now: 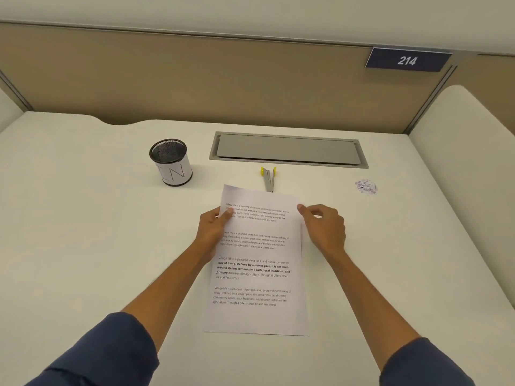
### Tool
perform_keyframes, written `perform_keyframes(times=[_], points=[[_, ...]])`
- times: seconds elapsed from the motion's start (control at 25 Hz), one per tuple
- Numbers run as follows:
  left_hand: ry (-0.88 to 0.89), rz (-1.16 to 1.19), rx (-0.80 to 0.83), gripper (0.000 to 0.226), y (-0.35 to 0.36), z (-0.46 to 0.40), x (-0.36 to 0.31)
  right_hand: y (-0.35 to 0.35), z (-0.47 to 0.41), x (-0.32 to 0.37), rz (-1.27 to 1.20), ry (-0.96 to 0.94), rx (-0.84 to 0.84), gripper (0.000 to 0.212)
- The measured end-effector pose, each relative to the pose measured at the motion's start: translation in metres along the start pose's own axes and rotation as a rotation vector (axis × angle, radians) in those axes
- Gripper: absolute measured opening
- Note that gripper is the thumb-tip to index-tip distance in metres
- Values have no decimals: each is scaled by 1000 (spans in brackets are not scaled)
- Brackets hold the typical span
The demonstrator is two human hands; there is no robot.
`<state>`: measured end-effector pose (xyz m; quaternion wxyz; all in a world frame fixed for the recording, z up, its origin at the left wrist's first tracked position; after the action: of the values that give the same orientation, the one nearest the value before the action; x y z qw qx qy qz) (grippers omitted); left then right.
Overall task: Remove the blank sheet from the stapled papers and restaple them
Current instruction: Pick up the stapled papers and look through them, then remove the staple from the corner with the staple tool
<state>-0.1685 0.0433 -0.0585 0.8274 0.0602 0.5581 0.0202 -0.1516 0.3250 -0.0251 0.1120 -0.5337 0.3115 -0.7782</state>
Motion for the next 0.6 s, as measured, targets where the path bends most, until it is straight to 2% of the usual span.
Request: perform_keyframes(times=[0.08,0.32,0.44,0.6], points=[[-9,-6,-13,15,-2,-5,3,8,-15,22,111,-56,-4,44],[-48,-32,-45,16,-3,-19,9,53,-65,70,235,-172,59,53],[-60,-36,-51,19,-3,-23,13,69,-80,89,366,-158,50,55],[-67,-49,-51,19,-2,-24,16,83,-95,97,422,-81,11,51]])
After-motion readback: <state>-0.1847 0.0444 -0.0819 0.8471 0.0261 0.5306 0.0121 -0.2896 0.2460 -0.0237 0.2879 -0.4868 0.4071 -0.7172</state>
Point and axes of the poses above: each hand's wrist, its own z-axis away from the middle knuckle, its own y-axis out of the palm, x = y × z, the point moved 8 cm from there along -z, towards the middle knuckle, and after that the axes turned 8 degrees about x, right-handed, at the moved point
